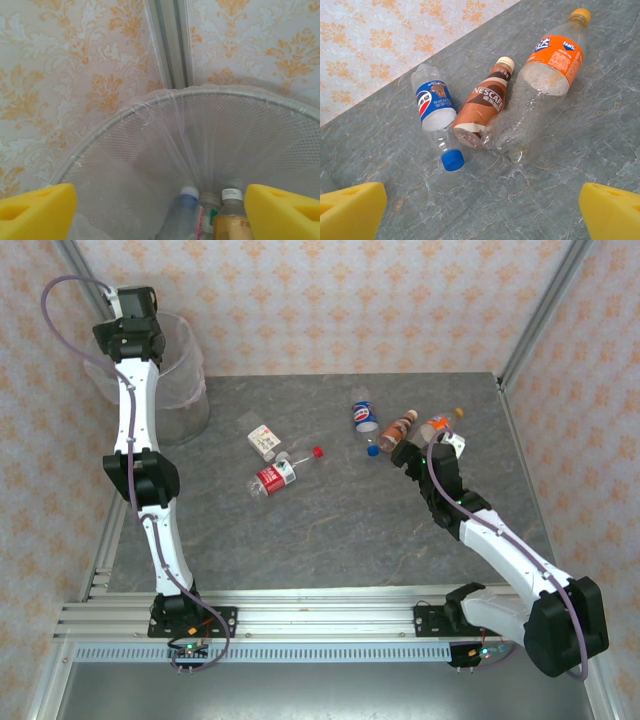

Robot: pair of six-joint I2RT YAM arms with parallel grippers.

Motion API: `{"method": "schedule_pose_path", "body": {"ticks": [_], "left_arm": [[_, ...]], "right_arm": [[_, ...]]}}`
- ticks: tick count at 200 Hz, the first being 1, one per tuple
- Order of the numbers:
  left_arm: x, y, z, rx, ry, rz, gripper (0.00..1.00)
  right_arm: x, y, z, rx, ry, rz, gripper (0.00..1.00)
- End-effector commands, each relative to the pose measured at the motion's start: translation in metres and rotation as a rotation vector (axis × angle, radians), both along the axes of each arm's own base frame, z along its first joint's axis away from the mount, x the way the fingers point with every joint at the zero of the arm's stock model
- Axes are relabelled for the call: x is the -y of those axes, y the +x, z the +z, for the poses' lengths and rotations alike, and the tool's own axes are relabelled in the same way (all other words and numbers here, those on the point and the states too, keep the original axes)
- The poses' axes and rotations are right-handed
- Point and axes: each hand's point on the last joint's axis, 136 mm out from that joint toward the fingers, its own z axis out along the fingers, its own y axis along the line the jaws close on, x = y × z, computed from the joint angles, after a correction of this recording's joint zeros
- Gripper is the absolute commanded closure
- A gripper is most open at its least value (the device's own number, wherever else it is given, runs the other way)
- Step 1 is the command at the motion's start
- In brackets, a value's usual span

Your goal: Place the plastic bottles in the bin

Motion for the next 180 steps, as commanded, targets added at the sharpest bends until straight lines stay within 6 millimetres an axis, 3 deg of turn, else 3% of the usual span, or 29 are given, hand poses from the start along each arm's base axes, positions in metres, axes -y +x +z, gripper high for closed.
{"method": "schedule_pose_path", "body": {"ticks": [1,25,88,149,180], "left_arm": [[-0.001,-0.017,0.029,0.052,0.004,0.036,0.06],[0.004,-0.019,0.034,0.072,-0.021,0.017,0.0],[0.04,-0.013,0.056,0.13,-0.086,-0.134,0.0],[0.109,-0.009,0.086,0.194,-0.148,-0.358,0.0],[0.148,-0.01,0.09,0.184,-0.171,-0.45,0.0]], "right_arm": [[0.007,-0.001,0.002,0.019,-0.01,-0.027,0.01],[0.008,-0.002,0.001,0.017,-0.017,-0.026,0.01],[0.006,0.001,0.003,0.029,-0.021,-0.02,0.01],[0.003,0.006,0.0,0.022,-0.024,-0.011,0.01],[-0.001,0.008,-0.001,0.017,-0.035,0.017,0.01]]}}
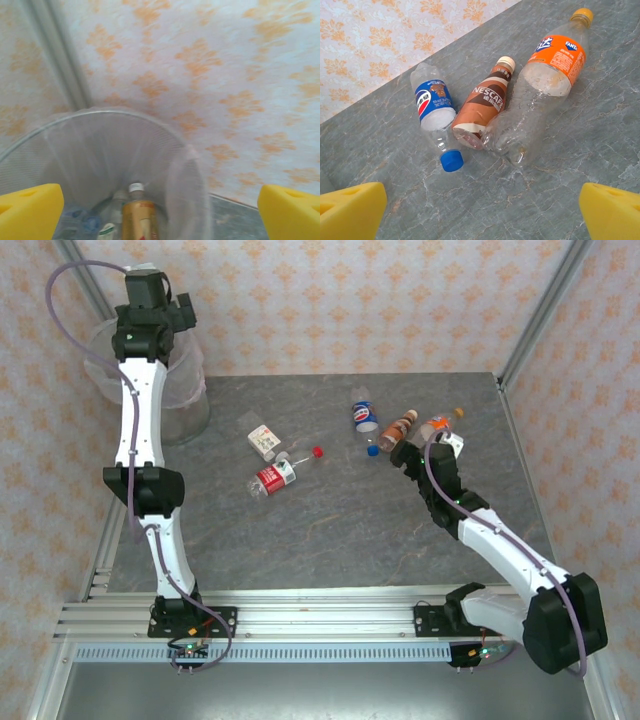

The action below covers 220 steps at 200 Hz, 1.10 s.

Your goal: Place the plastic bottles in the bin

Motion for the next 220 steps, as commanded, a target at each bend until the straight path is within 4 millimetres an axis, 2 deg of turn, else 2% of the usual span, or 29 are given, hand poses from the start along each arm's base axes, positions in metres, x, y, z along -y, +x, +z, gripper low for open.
{"method": "schedule_pose_path", "body": {"ticks": [1,25,59,67,70,73,84,134,181,199,220], "left_arm": [[0.034,-0.011,0.023,0.033,-0.034,-0.095,0.0],[0.063,-0.015,0.021,0.019,-0.057,-0.159,0.0],[0.1,-0.024,0.008,-0.005,-0.068,-0.235,0.0],[0.105,-0.027,0.004,-0.001,-0.076,-0.242,0.0],[0.107,-0.025,-0.003,-0.01,-0.081,-0.244,0.0],[0.109,-0.032,0.006,0.014,-0.085,-0.248,0.0],[0.116,-0.038,0.002,0.033,-0.107,-0.255,0.0],[0.146,-0.067,-0.035,0.051,-0.289,-0.318,0.0],[0.145,-0.105,-0.071,0.042,-0.394,-0.292,0.0],[0.14,-0.117,-0.084,0.019,-0.387,-0.271,0.0],[0.134,-0.128,-0.097,-0.033,-0.349,-0.245,0.0]], "right_arm": [[0.001,0.005,0.003,0.014,-0.023,0.01,0.01],[0.003,0.007,-0.005,-0.026,-0.054,0.024,0.01],[0.016,0.01,-0.015,-0.098,-0.091,-0.001,0.01],[0.019,0.012,-0.026,-0.134,-0.09,-0.01,0.01],[0.02,0.012,-0.027,-0.138,-0.082,-0.013,0.01],[0.022,0.013,-0.028,-0.146,-0.076,-0.018,0.01],[0.029,0.015,-0.035,-0.177,-0.047,-0.047,0.01],[0.043,0.025,-0.054,-0.282,-0.017,-0.146,0.01],[0.052,0.037,-0.07,-0.341,-0.031,-0.245,0.01],[0.058,0.041,-0.074,-0.379,-0.031,-0.315,0.0],[0.054,0.053,-0.082,-0.407,-0.016,-0.331,0.02]]}}
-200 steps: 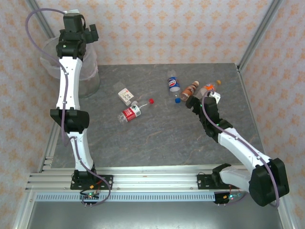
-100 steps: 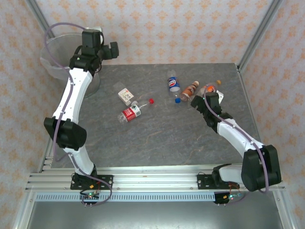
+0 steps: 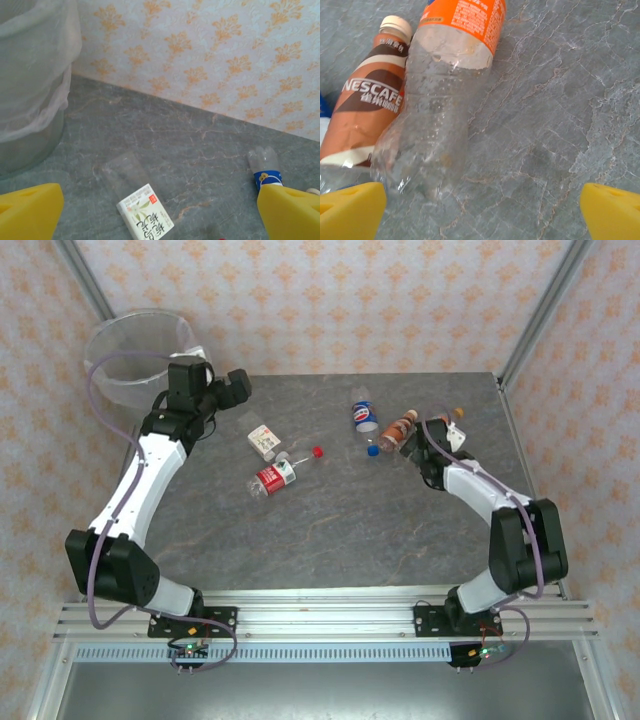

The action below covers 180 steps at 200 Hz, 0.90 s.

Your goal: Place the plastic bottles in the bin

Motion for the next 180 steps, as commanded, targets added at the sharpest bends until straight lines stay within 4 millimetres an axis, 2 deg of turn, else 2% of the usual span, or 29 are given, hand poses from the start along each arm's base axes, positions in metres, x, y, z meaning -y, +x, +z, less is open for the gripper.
{"method": "schedule_pose_path", "body": {"ticks": [1,44,65,94,135,180], "left_arm": [[-0.004,-0.009,0.007,0.028,0.008,0.027,0.0],[-0.01,-0.019,-0.013,-0.041,0.054,0.035,0.0],[-0.014,-0.022,-0.018,-0.055,0.066,0.052,0.0],[-0.015,-0.023,-0.022,-0.066,0.072,0.059,0.0],[-0.016,-0.022,-0.031,-0.092,0.071,0.064,0.0],[-0.014,-0.021,-0.038,-0.109,0.058,0.066,0.0]], "right_arm": [[0.007,0.006,-0.003,-0.033,-0.011,-0.086,0.03],[0.009,0.035,-0.011,-0.054,-0.033,-0.15,0.07],[0.014,0.043,-0.014,-0.064,-0.047,-0.205,0.08],[0.007,0.057,-0.022,-0.075,-0.008,-0.192,0.08],[0.009,0.064,-0.046,-0.123,0.054,-0.207,0.11],[0.011,0.067,-0.062,-0.157,0.043,-0.199,0.15]]}}
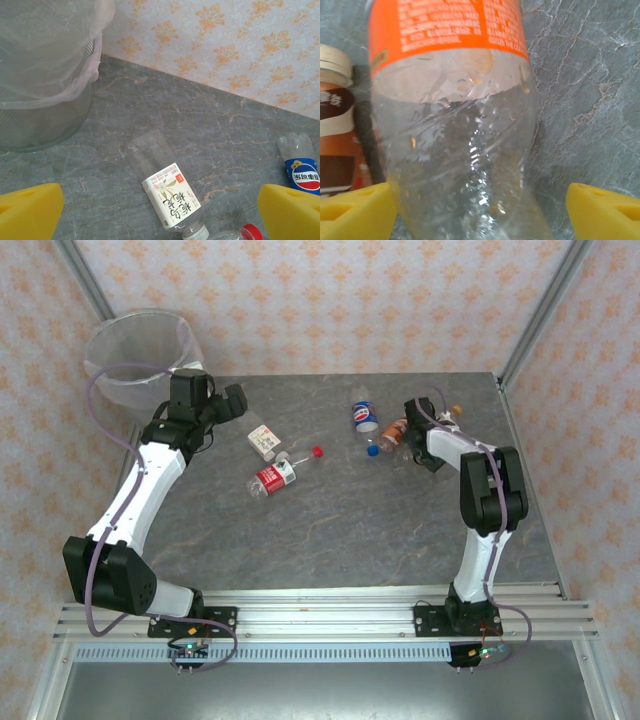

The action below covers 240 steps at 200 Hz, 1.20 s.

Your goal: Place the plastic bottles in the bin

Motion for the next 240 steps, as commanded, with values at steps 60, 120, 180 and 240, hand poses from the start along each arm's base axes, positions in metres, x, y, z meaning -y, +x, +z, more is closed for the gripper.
{"method": "schedule_pose_path", "body": {"ticks": [60,120,180,240], "left_arm": [[-0.001,-0.005,-0.02,-0.054,0.005,0.019,0.0],[-0.002,-0.007,-0.024,-0.064,0.009,0.022,0.0],[-0.002,-0.008,-0.027,-0.074,0.011,0.022,0.0],[0.007,-0.007,-0.027,-0.068,-0.024,-0.019,0.0]], "right_arm": [[0.002,-0.004,-0.021,-0.055,-0.009,-0.015,0.22],[0.012,-0.018,-0.022,-0.057,-0.045,-0.043,0.26],[0.025,-0.025,-0.025,-0.068,-0.022,-0.024,0.4],[0.031,-0.042,0.004,-0.017,-0.081,0.062,0.5]]}}
